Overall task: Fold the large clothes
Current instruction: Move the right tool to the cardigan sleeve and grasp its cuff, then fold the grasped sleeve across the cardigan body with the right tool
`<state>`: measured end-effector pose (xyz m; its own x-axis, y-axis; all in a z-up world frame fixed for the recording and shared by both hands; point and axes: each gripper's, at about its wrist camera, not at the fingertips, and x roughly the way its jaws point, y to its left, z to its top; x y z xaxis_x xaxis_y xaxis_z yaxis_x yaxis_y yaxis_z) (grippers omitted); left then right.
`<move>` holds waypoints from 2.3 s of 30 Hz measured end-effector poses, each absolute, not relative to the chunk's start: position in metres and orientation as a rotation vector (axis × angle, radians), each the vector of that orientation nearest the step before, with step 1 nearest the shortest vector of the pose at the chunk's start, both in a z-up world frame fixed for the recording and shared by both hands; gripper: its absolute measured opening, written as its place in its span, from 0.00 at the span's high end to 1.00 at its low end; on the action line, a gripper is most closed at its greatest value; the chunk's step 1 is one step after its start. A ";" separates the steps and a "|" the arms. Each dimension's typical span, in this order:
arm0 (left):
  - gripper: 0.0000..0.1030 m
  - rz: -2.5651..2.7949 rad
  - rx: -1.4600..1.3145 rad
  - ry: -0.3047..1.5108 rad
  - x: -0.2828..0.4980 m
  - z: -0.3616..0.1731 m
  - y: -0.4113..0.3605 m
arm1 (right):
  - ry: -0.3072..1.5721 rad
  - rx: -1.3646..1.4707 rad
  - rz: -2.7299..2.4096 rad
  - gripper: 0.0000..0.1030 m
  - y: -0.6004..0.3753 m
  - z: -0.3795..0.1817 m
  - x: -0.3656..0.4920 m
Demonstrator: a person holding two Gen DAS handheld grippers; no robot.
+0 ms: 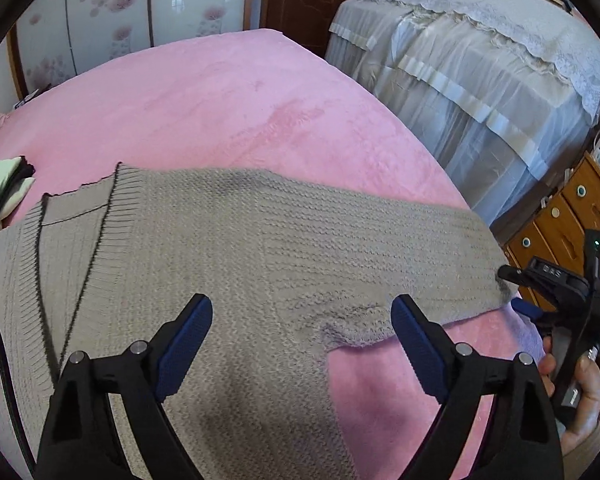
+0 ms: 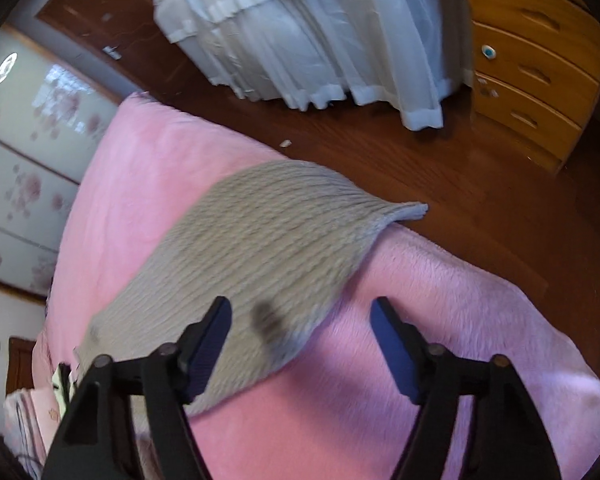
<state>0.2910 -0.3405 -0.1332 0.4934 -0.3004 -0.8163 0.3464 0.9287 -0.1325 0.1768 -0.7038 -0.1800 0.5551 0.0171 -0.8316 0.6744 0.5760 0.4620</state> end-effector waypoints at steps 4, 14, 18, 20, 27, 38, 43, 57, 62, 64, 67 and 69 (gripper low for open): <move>0.12 -0.408 0.051 0.986 0.290 -0.133 -0.337 | 0.895 0.827 -0.502 0.49 -0.699 -0.179 0.190; 0.12 -0.359 -0.035 0.980 0.287 -0.107 -0.266 | 0.691 0.462 -0.351 0.88 -0.620 -0.085 0.217; 0.12 -0.297 -0.090 0.975 0.294 -0.096 -0.219 | 0.627 0.233 -0.078 0.89 -0.518 -0.039 0.220; 0.12 -0.261 -0.126 0.977 0.300 -0.096 -0.195 | 0.650 0.119 0.063 0.88 -0.459 -0.039 0.219; 0.12 -0.239 -0.189 1.084 0.313 -0.134 -0.146 | 0.893 -0.170 0.207 0.83 -0.341 -0.129 0.212; 0.12 -0.429 -0.185 1.142 0.309 -0.166 -0.174 | 0.887 -0.159 0.297 0.43 -0.334 -0.139 0.150; 0.12 -0.418 -0.133 1.147 0.315 -0.160 -0.213 | 0.913 -0.035 0.234 0.43 -0.358 -0.130 0.133; 0.33 -0.132 0.204 1.191 0.344 -0.181 -0.311 | 0.965 0.175 0.064 0.43 -0.414 -0.126 0.086; 0.87 -0.201 0.085 1.170 0.345 -0.166 -0.283 | 0.976 0.208 0.060 0.43 -0.419 -0.133 0.088; 0.88 -0.251 0.021 1.118 0.340 -0.149 -0.258 | 0.971 0.209 0.059 0.43 -0.422 -0.133 0.084; 0.88 -0.290 -0.045 1.024 0.329 -0.123 -0.222 | 0.965 0.206 0.055 0.43 -0.422 -0.129 0.094; 0.88 -0.315 -0.095 0.975 0.321 -0.113 -0.193 | 0.965 0.195 0.046 0.43 -0.418 -0.124 0.109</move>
<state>0.3215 -0.1927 -0.1131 0.5195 -0.3045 -0.7984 0.2194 0.9506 -0.2198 0.1090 -0.4178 -0.1240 0.5699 0.1253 -0.8121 0.0483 0.9815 0.1853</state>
